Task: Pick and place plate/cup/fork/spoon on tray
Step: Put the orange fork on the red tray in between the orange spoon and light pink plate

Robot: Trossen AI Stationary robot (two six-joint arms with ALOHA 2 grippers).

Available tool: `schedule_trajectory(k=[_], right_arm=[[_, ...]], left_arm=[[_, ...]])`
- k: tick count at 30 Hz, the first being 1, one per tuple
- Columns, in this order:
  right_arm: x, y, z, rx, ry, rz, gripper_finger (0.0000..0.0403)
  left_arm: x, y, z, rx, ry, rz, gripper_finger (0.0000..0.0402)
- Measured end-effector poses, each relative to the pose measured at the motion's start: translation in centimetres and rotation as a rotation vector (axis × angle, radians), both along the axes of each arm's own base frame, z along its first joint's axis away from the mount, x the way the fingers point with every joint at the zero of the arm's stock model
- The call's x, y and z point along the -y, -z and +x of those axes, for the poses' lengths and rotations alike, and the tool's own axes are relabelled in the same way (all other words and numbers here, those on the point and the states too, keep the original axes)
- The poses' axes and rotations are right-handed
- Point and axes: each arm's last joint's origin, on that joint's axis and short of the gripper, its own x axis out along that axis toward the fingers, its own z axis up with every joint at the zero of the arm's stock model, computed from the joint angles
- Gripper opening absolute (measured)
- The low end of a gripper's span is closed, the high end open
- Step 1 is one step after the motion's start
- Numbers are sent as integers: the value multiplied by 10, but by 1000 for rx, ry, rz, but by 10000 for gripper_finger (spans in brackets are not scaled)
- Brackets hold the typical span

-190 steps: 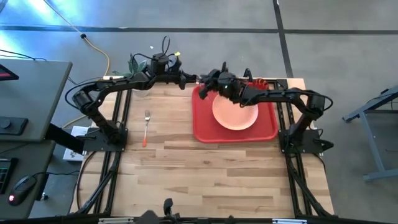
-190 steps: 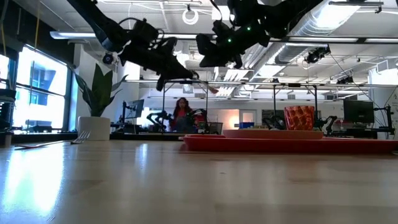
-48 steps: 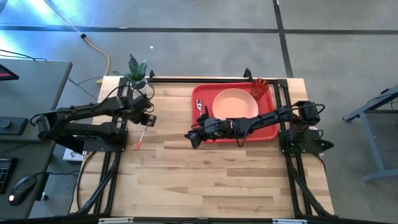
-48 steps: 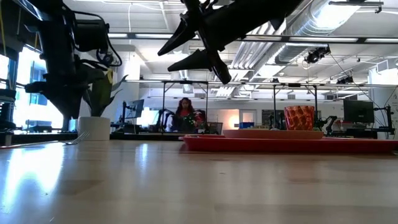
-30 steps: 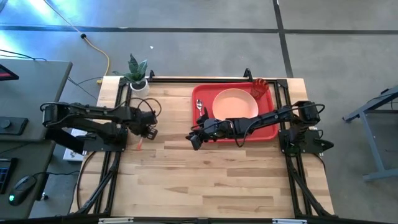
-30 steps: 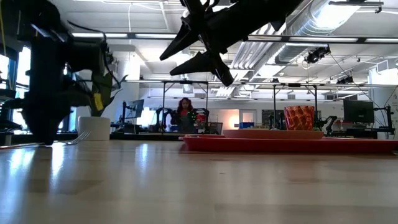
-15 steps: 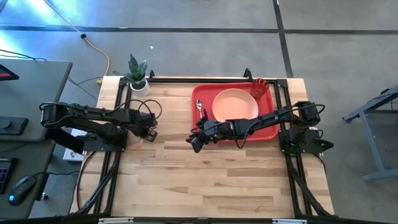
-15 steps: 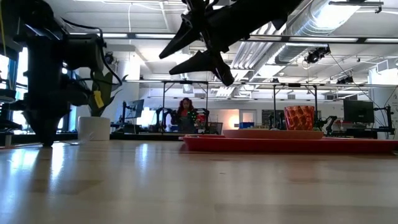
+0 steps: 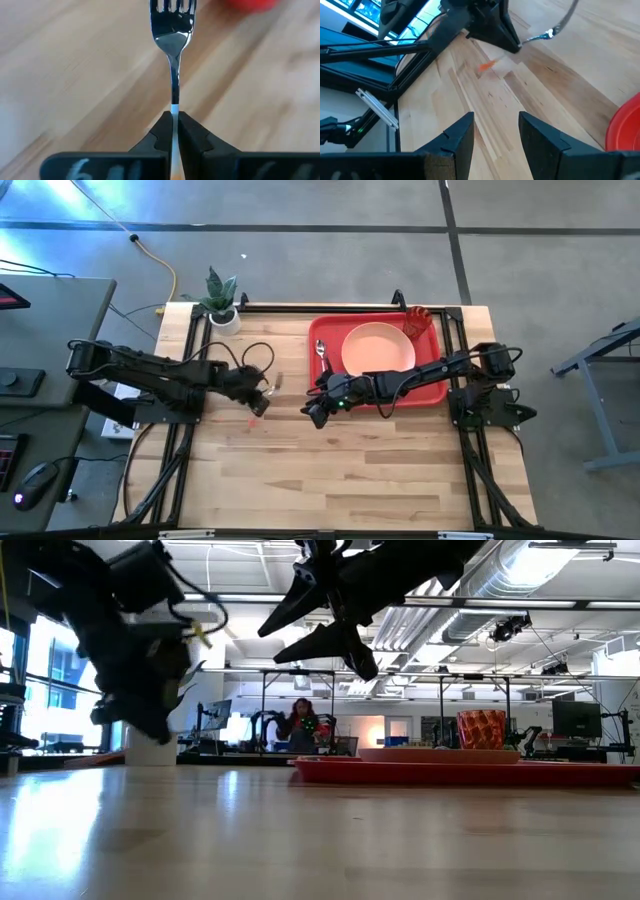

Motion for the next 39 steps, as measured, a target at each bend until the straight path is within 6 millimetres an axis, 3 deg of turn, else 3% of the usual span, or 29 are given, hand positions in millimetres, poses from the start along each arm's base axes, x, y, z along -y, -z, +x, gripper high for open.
schedule_trajectory(k=[5, 12, 19, 26, 31, 39], right_arm=[[1, 0, 0, -2, -18, 5, 146], [8, -15, -6, 24, -19, -17, 146], [18, -34, -17, 27, 30, -83, 146], [28, -28, -27, -99, 212, -132, 146], [28, -38, -21, 25, 188, -182, 163], [36, -51, -15, 157, 285, -254, 224]], left_arm=[[6, -15, 17, 235, 58, 75, 7], [14, -28, 27, 396, 95, 95, 7], [17, -33, 26, 354, 75, 133, 5], [22, -55, 36, 428, 107, 242, 4], [25, -60, 38, 428, 89, 351, 4], [29, -61, 36, 420, -9, 440, 3]])
